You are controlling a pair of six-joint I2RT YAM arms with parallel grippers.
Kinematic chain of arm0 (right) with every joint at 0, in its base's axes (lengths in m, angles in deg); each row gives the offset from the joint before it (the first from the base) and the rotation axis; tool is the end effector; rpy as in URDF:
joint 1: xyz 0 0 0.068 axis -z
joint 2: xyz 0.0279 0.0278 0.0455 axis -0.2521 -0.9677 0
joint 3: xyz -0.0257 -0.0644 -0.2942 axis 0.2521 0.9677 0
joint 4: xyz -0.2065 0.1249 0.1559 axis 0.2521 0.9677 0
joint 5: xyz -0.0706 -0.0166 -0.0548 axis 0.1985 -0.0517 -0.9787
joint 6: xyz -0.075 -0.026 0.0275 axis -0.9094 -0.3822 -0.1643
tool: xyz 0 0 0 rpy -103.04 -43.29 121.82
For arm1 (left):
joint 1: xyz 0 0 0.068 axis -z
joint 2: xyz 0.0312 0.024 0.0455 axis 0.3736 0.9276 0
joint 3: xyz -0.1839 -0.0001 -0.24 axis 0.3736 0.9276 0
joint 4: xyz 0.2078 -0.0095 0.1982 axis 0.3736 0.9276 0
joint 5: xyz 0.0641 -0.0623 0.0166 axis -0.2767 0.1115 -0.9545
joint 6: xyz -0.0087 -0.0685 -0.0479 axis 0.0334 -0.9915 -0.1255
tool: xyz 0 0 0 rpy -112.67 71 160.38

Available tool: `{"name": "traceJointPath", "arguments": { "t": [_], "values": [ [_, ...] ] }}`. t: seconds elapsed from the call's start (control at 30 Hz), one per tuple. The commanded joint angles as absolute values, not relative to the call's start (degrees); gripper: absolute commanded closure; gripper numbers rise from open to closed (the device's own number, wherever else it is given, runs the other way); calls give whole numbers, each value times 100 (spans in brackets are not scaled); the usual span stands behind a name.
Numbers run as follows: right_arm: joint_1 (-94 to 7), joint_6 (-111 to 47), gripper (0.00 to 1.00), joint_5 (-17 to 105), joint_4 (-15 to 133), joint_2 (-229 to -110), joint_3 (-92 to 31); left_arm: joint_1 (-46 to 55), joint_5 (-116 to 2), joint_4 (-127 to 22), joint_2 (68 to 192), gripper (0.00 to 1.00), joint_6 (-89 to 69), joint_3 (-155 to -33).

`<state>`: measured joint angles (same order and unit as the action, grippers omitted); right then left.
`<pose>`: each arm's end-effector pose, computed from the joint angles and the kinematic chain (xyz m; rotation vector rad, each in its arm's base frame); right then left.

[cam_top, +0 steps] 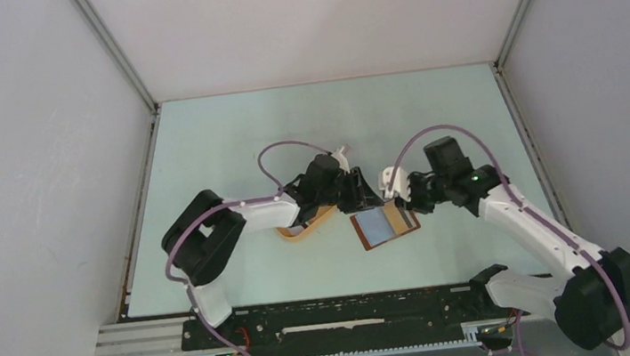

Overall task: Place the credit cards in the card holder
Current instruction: Insert the credit card into the card holder.

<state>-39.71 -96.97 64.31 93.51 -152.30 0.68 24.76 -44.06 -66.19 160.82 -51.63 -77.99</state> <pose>0.2104 0.1363 0.2306 -1.7348 1.6698 0.3456 0.2838 -0.3395 0.1464 0.0986 2.4730 -1.2981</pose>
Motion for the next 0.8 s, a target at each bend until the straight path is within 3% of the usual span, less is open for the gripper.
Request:
{"name": "traceJointPath", "arguments": {
  "t": [0.0,0.07,0.2,0.27,0.5,0.67,0.77],
  "values": [
    [-3502,-9381,62,7669,10055,-14723,-508,2472,-4781,-6629,15202,55,-4574,-7477],
    [-3404,-9206,55,7773,10296,-14680,-812,2472,-4933,-6703,14862,55,-4404,-7259],
    [-3269,-8212,28,7988,10625,-14874,-1639,2495,-5327,-6710,13909,56,-3932,-6731],
    [-3212,-7962,21,8320,10855,-15077,-2005,2536,-5635,-6556,13311,56,-3636,-6482],
    [-3225,-7080,21,9356,10871,-15950,-2749,2553,-6952,-5884,11155,54,-2797,-5681],
    [-3458,-6661,22,9638,10665,-16586,-3100,2550,-7730,-5505,10020,35,-2425,-5192],
    [-3792,-6376,22,9532,10482,-16947,-3178,2543,-8049,-5413,9616,18,-2457,-4900]
  ]
}}
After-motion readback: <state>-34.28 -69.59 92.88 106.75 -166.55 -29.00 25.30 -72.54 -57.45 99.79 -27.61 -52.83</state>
